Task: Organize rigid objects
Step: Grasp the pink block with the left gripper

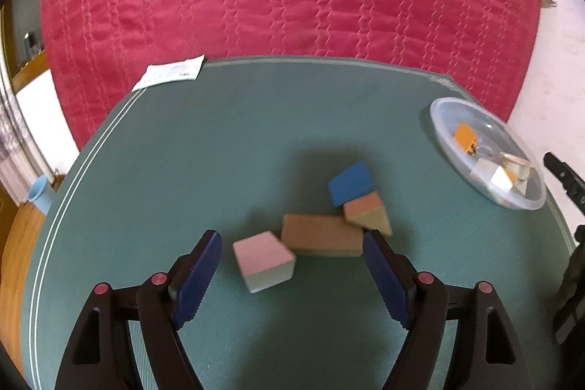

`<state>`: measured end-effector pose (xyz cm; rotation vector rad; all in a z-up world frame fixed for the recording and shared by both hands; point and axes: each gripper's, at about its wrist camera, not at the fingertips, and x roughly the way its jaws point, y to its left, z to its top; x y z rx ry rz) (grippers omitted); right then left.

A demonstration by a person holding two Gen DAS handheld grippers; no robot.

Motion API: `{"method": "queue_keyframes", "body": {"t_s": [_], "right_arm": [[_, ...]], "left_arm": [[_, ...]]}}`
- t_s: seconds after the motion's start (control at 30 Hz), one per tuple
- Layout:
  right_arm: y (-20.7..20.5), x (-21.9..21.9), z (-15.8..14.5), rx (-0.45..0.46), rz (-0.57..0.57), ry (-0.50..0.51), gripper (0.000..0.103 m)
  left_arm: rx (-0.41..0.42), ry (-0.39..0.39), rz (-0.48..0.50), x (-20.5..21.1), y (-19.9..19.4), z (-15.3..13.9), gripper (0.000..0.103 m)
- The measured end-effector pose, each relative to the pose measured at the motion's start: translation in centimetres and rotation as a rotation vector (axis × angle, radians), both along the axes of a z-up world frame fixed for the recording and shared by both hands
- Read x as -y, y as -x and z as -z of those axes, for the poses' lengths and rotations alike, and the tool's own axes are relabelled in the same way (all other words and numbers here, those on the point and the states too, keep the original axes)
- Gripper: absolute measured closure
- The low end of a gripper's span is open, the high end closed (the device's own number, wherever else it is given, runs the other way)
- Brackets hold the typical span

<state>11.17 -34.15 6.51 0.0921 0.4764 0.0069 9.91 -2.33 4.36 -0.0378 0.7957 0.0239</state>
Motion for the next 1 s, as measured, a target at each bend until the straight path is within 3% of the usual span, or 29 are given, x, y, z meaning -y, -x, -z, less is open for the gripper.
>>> {"method": "queue_keyframes", "body": {"t_s": [0.33, 0.47, 0.57, 0.7, 1.0], "right_arm": [[0.1, -0.1, 0.0, 0.004, -0.003, 0.008, 0.030], [0.2, -0.2, 0.0, 0.005, -0.003, 0.011, 0.030], [0.2, -0.3, 0.0, 0.010, -0.003, 0.017, 0.030], [0.4, -0.6, -0.1, 0.020, -0.007, 0.034, 0.030], [1.1, -2.5, -0.3, 0.014, -0.057, 0.084, 0.030]], "left_arm": [[-0.043, -0.014, -0.034, -0.9, -0.6, 1.5, 0.023], [-0.067, -0.009, -0.037, -1.1, -0.9, 2.2, 0.041], [-0.082, -0.004, -0.045, -1.2, -1.2, 2.6, 0.043], [-0.075, -0.008, -0.043, -1.3, -1.4, 2.4, 0.063], [-0.070, 0.025, -0.050, -2.2, -0.9, 2.2, 0.069]]}}
